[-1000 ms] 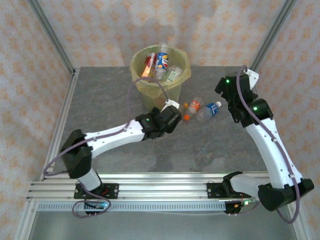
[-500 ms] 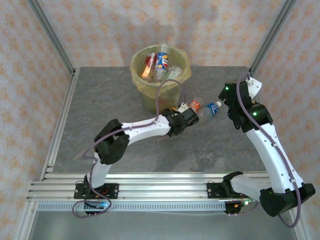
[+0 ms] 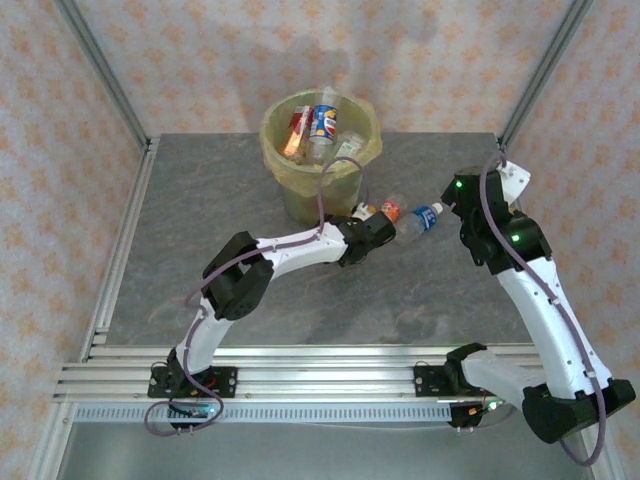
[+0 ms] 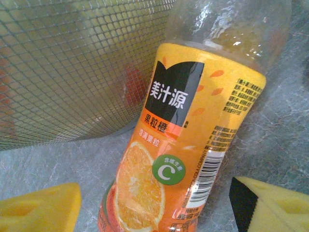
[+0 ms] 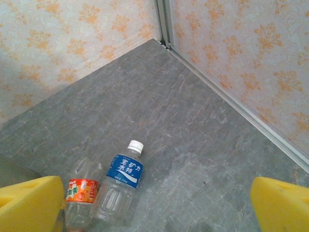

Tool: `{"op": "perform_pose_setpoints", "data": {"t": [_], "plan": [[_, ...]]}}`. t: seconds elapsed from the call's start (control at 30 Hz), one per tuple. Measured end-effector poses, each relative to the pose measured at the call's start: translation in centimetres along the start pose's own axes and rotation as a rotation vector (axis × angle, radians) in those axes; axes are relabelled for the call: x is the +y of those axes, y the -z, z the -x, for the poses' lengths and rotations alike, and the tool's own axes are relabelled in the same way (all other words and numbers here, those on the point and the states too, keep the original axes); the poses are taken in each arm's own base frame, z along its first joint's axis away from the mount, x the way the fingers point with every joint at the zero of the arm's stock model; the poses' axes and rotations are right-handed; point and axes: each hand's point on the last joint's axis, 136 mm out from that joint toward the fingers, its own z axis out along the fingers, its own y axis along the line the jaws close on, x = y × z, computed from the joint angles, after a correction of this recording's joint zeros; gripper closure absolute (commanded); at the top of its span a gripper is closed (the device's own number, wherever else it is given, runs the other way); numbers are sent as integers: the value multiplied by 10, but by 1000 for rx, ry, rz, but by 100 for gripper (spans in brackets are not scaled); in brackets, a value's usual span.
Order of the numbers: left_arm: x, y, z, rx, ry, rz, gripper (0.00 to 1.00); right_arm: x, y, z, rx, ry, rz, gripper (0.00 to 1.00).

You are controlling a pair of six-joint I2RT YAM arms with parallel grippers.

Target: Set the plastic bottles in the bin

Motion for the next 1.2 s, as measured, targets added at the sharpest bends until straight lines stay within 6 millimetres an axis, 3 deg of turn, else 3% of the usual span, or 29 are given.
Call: {"op": "perform_pose_setpoints", "data": {"t": [0.37,0.73,0.87,1.03,1.2], "plan": [[-18,-19,-14,52,-35,-10,15,-2,-3,-5,9,6,-8,1],[-25,-22,-13,64,-21,-33,16,-2,-4,-8,15,11,-11,1],[-24,-29,-13,74,-14,-28,22,-2,-5,-8,15,11,-12,1],[-22,-33,-13,82,-7,-27,37,-3,-7,-13,23,19,-18,1],[-22,-31,-15,79,-9,-21,41,-4,-9,-16,29,22,-24,1]]}}
